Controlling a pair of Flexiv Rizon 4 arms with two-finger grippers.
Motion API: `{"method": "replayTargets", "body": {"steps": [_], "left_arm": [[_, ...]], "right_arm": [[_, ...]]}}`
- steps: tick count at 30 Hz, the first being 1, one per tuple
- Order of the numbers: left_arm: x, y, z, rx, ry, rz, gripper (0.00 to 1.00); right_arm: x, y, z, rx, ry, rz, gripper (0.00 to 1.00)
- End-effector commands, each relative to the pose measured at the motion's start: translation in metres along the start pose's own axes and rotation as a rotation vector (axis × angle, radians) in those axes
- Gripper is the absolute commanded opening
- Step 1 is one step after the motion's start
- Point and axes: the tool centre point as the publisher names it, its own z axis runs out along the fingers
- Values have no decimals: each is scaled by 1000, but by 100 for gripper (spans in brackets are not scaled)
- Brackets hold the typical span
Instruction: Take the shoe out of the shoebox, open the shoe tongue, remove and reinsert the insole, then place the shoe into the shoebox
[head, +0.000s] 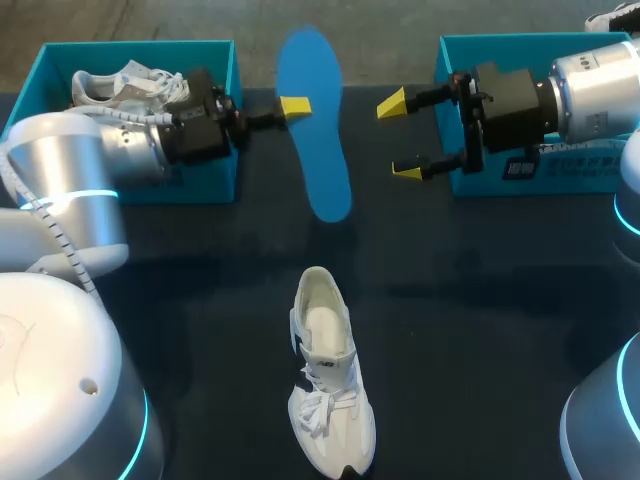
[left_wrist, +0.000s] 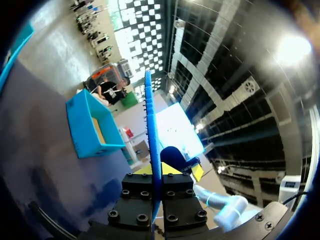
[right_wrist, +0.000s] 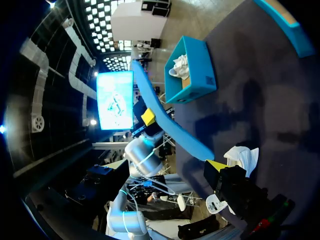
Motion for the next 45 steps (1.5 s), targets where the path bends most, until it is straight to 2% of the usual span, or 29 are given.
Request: {"method": "replayTargets", "body": {"steps": [1, 5, 10, 14, 15, 29, 30, 39, 45], "left_arm": [[9, 7, -7, 39, 17, 629, 0], [12, 1, -13, 44, 62, 783, 0], [12, -13, -19, 17, 200, 932, 0], [13, -24, -19, -14, 256, 1110, 0], [13, -26, -20, -18, 262, 1155, 0], [13, -26, -20, -18, 262, 1155, 0], [11, -28, -18, -23, 216, 1252, 0], [30, -23, -27, -29, 329, 1625, 0], [40, -15, -34, -36, 329, 1839, 0]], "right_arm": [[0, 0, 2, -1, -2, 0, 100], [0, 0, 2, -1, -2, 0, 100], [0, 0, 2, -1, -2, 0, 100], [0, 0, 2, -1, -2, 0, 100], [0, 0, 2, -1, -2, 0, 100], [0, 0, 2, -1, -2, 0, 100], [0, 0, 2, -1, -2, 0, 100], [0, 0, 2, -1, -2, 0, 100], [0, 0, 2, -1, -2, 0, 100]]}}
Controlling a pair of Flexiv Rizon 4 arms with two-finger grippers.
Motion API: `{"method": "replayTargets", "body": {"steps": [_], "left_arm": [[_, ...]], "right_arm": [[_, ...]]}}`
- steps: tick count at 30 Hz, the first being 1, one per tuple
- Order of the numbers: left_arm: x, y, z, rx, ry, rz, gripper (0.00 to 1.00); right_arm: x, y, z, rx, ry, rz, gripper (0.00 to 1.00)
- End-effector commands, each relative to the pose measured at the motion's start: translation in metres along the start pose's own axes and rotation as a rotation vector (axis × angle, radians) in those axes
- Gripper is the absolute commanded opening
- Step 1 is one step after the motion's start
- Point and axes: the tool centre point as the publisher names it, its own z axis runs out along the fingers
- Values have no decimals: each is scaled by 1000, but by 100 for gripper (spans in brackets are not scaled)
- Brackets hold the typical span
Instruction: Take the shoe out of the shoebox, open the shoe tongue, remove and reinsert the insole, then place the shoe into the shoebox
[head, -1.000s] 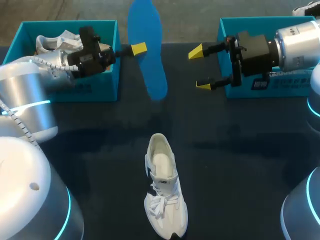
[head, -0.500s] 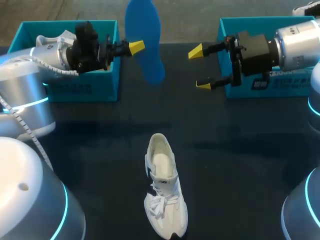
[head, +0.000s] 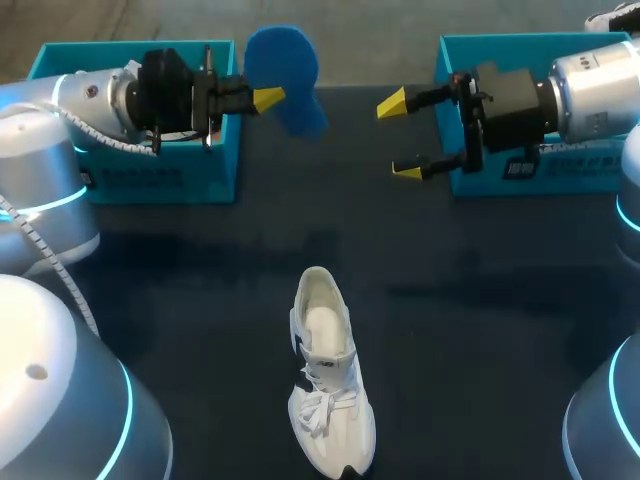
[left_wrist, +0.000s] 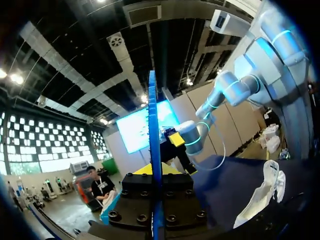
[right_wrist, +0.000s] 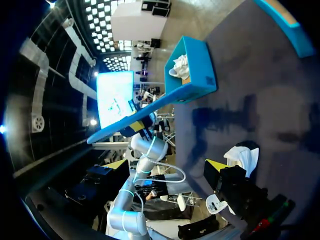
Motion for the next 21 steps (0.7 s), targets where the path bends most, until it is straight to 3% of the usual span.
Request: {"method": "replayTargets", "body": {"steps": [1, 5, 16, 21], "left_arm": [[9, -8, -6, -37, 50, 402, 0], [15, -11, -11, -41, 36, 568, 0], [13, 6, -12, -64, 104, 938, 0], [13, 6, -12, -64, 104, 938, 0]], "right_arm": [[0, 0, 2, -1, -2, 1, 100], [0, 0, 2, -1, -2, 1, 100], [0, 0, 2, -1, -2, 1, 100], [0, 0, 2, -1, -2, 1, 100]]}}
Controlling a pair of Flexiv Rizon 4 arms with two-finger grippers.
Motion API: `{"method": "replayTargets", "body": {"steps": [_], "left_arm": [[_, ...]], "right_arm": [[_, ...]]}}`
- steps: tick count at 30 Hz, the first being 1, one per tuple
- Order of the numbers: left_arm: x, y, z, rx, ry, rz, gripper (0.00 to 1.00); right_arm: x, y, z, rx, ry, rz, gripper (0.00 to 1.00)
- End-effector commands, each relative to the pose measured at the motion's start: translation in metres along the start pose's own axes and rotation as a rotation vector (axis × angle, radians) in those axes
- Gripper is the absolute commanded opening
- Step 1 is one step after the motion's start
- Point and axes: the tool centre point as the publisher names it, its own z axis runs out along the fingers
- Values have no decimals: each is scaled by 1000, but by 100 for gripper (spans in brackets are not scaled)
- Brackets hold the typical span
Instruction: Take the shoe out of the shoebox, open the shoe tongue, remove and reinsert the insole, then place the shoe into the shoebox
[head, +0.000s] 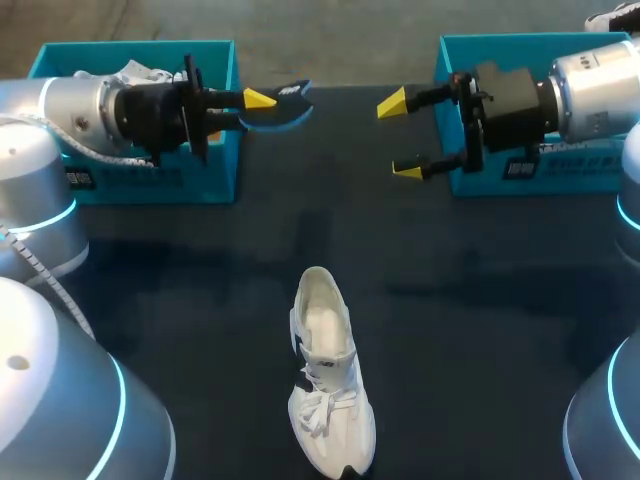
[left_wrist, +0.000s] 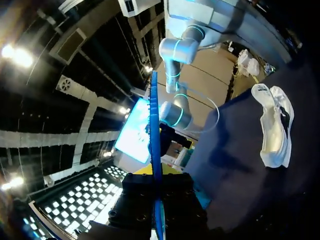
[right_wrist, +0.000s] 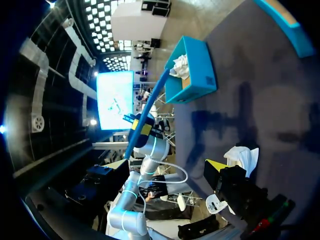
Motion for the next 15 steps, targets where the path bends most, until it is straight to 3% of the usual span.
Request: {"method": "replayTargets", "body": {"steps": [1, 12, 15], "left_arm": [[-1, 1, -1, -8, 35, 249, 0], [-1, 1, -1, -8, 35, 249, 0], [9, -2, 12, -57, 74, 358, 0]], "right_arm": [[0, 0, 2, -2, -2, 1, 100], [0, 0, 2, -2, -2, 1, 100], [0, 0, 2, -2, -2, 1, 100]]}}
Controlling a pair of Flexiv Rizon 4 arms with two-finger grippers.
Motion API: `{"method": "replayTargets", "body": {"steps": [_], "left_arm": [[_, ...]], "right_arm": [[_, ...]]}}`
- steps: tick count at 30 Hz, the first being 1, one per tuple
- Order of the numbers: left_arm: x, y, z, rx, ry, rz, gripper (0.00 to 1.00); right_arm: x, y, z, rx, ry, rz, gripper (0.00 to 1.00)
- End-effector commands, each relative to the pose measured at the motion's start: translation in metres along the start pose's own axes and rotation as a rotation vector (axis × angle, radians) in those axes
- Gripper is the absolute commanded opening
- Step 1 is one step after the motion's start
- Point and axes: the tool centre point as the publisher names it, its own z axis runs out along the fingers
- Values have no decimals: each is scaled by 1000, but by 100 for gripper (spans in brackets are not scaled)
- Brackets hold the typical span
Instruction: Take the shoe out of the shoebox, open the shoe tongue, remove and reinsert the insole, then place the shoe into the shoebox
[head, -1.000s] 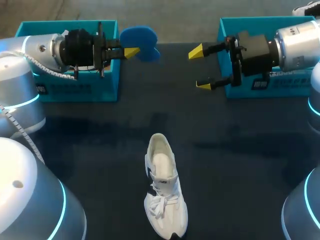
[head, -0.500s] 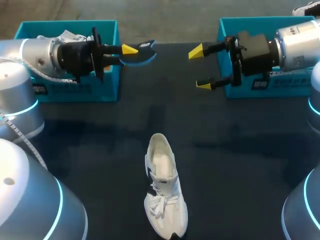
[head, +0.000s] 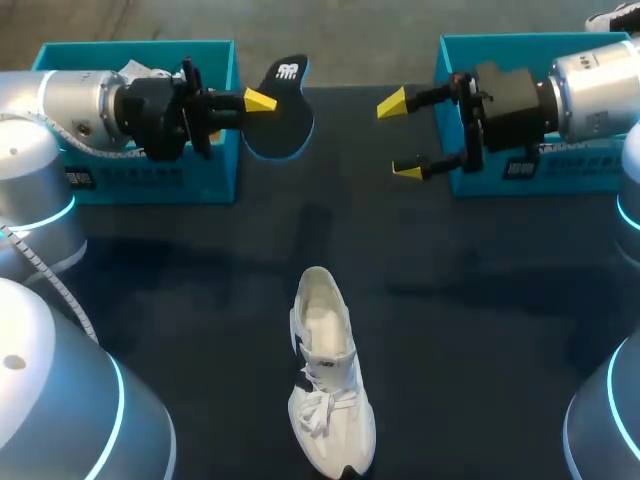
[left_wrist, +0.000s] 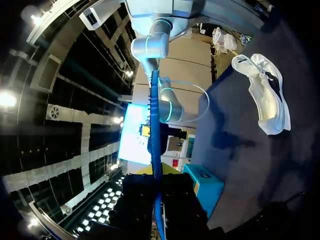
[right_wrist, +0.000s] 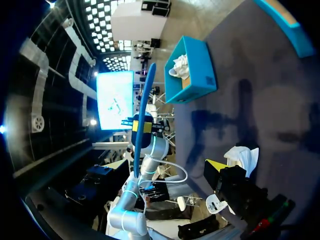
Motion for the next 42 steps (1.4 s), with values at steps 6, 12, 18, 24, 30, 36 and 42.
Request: {"method": "replayTargets", "body": {"steps": [6, 12, 18, 24, 30, 36, 42], "left_arm": [[14, -16, 30, -47, 100, 162, 0], [18, -18, 35, -57, 159, 189, 0], [18, -18, 35, -57, 159, 189, 0], [18, -18, 35, -57, 159, 189, 0], [18, -18, 35, -57, 159, 189, 0], [18, -18, 35, -57, 159, 189, 0], [19, -17, 36, -52, 158, 192, 0]], "right_arm": [[0, 0, 2, -2, -1, 1, 100], [0, 0, 2, -2, -1, 1, 100], [0, 0, 2, -2, -1, 1, 100], [0, 0, 2, -2, -1, 1, 100], [0, 0, 2, -2, -1, 1, 100], [10, 1, 15, -16, -7, 2, 100], [11, -3, 29, -13, 15, 0, 100]]}}
